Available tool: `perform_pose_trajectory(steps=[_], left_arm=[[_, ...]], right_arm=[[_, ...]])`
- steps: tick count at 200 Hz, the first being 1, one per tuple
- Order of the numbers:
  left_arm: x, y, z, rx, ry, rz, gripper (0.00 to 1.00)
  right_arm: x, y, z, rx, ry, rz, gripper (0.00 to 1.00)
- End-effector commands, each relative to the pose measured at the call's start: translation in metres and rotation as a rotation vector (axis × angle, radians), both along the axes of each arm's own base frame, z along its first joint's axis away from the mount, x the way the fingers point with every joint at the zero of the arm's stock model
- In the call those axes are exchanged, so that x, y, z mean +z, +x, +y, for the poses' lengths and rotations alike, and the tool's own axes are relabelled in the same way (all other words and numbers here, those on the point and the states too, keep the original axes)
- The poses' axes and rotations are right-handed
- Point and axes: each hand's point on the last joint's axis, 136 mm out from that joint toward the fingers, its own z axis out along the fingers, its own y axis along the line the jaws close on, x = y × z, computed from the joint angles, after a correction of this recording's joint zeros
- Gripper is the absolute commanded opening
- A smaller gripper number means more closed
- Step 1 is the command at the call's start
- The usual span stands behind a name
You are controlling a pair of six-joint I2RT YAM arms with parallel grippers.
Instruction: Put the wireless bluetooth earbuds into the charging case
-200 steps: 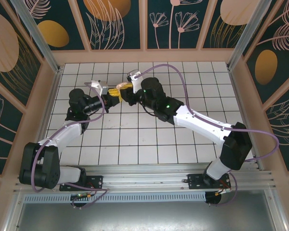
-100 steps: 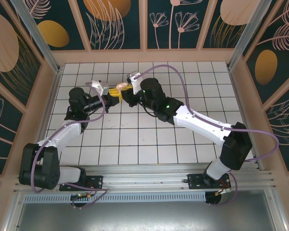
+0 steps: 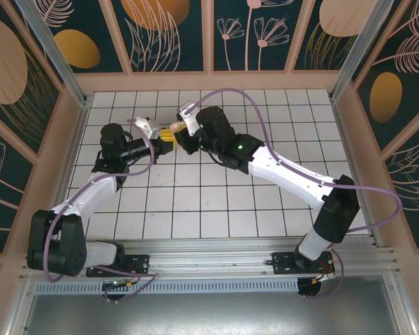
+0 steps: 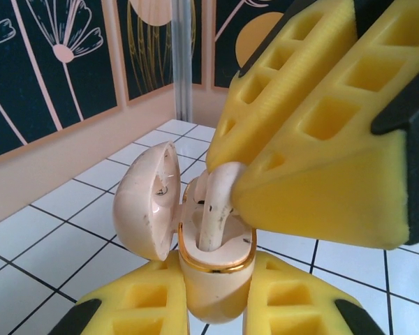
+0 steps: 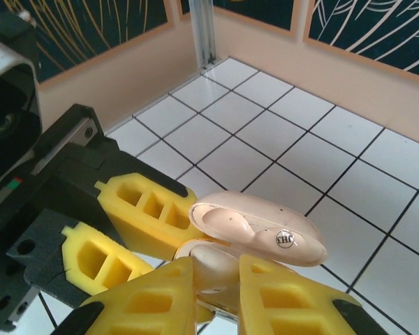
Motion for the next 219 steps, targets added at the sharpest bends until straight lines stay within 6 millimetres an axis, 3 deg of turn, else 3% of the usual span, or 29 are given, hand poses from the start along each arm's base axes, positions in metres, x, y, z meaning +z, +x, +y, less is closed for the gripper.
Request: perform_pose_trajectory(steps=[1,55,219], left_arm=[[0.025,-0.01,-0.005,-0.07,0.003,-0.101,0.04],[0.024,-0.018,-0.009,-0.124,0.016,-0.112,0.05],[0.02,-0.03,-0.011,-0.197,0.031,-0.122,0.06]], right_arm=[[-0.013,-0.009,0.003,0.049,-0.092,0.006,0.19],[-0.016,-0.017,0.005,0.1,-0.119,0.027,0.21],[0.01,-0.022,0.004,0.126,-0.054,0.019,0.33]])
